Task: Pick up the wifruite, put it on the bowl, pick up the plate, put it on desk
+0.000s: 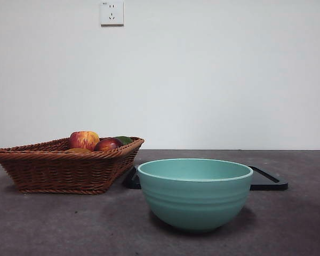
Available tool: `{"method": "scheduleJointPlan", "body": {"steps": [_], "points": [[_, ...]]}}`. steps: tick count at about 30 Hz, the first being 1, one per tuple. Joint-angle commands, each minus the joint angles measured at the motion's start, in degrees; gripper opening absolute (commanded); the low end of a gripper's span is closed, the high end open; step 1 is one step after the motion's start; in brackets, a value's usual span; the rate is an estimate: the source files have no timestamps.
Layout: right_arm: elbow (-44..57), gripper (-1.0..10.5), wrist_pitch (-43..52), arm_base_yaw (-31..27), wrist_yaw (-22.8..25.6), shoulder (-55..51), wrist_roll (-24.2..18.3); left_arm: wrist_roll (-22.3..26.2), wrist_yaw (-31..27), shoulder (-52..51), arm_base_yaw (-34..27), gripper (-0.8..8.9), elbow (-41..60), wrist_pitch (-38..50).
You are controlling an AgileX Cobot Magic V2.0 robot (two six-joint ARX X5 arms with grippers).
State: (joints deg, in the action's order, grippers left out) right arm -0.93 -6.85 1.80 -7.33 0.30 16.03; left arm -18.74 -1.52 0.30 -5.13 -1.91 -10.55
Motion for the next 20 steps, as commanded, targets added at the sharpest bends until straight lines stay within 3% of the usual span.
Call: {"method": "scheduleJointPlan", "body": {"steps": [1,12,20], "points": [[-1.4,0.1,0.3,0.0,-0.2,-0.1,2.7,-4.4,0.4,-0.1,-0.2,0.10,-1.6,-0.9],[-13.5,0.1,-7.5,0.0,-0.2,1.2,2.9,-4.8,4.9,3.0,-0.2,0.11,-14.9,-8.0],[-28.3,0.1,-18.3,0.0,-1.6,10.3,-2.8,0.3,11.1,11.8,-0.2,0.11,-27.9,-16.1]]}}
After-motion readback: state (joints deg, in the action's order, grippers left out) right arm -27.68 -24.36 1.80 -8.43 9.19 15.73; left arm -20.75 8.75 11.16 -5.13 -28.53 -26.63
